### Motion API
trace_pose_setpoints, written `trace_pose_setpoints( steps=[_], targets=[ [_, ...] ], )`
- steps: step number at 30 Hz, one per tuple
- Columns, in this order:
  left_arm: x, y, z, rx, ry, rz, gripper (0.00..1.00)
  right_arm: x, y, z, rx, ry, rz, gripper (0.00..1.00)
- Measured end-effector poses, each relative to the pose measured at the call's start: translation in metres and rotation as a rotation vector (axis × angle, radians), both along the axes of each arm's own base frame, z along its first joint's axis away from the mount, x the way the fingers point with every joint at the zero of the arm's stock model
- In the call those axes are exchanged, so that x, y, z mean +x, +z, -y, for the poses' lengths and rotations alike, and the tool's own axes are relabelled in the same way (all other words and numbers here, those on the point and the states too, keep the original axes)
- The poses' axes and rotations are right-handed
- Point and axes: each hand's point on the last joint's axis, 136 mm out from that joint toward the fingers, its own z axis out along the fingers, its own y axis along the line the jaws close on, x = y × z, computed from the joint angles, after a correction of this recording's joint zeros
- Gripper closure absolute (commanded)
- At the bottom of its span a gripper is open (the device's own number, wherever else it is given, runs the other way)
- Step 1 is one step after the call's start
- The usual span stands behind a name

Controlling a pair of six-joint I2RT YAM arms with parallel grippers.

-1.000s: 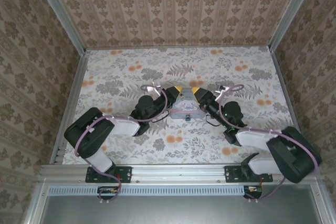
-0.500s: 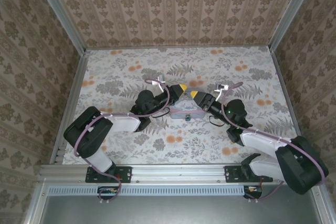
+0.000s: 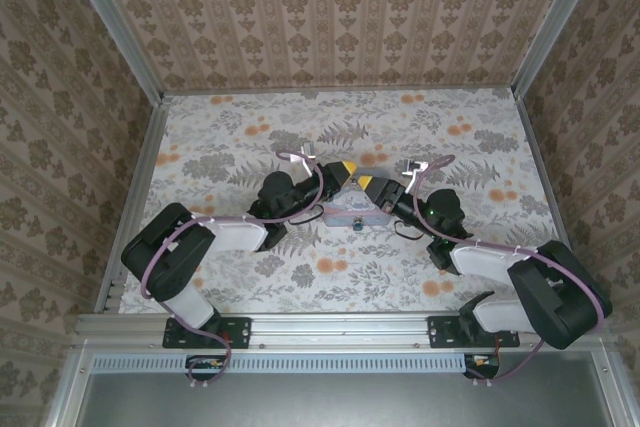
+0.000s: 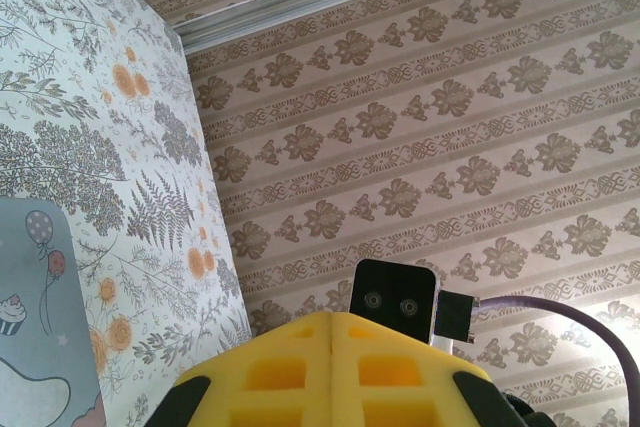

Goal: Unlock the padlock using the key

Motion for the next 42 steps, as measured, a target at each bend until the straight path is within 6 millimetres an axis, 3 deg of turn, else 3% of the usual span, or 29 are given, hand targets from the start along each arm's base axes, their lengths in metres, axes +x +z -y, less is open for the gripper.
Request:
trace_pose_setpoints(
  steps=[19, 36, 42],
  targets=[
    [-0.002, 0.005, 0.004, -0.007, -0.009, 0.007, 1.00, 0.006, 0.000, -0.006, 0.001, 0.009, 0.002, 0.63],
    [0.001, 0.001, 0.008, 0.000, -0.010, 0.000, 1.00, 0.003, -0.006, -0.014, -0.006, 0.030, -0.012, 0.75],
    [0.001, 0.001, 0.008, 0.000, -0.010, 0.000, 1.00, 0.003, -0.006, -0.014, -0.006, 0.029, -0.012, 0.72]
  ],
)
